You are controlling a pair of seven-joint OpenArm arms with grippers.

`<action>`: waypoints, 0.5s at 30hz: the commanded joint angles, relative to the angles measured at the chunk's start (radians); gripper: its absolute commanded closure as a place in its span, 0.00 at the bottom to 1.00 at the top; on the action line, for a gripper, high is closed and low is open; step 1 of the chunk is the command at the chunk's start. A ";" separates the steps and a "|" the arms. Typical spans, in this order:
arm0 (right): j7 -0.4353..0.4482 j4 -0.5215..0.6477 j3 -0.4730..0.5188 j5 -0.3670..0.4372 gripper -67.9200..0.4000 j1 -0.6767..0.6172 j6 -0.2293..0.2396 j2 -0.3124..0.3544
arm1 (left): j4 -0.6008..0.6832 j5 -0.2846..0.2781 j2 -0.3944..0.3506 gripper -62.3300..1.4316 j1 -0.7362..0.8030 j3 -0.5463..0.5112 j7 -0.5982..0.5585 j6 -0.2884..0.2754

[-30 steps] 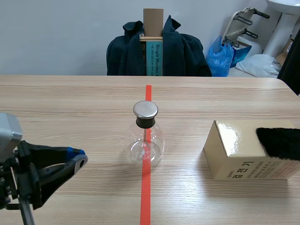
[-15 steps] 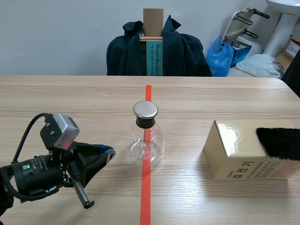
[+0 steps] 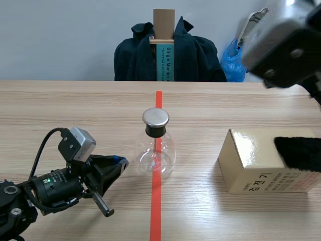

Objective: Do the electroscope experiment.

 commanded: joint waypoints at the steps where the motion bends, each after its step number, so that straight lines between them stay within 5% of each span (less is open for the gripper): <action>1: -0.021 -0.025 -0.012 -0.020 0.98 0.003 -0.010 -0.001 | 0.013 -0.009 0.004 0.95 -0.006 -0.008 -0.033 0.006; 8: -0.029 -0.183 -0.118 -0.156 0.98 0.003 -0.007 -0.041 | 0.003 -0.010 0.010 0.94 -0.006 -0.008 -0.053 0.009; 15: -0.026 -0.325 -0.150 -0.179 0.98 0.035 -0.007 -0.045 | 0.003 -0.010 0.010 0.93 -0.006 -0.008 -0.064 0.009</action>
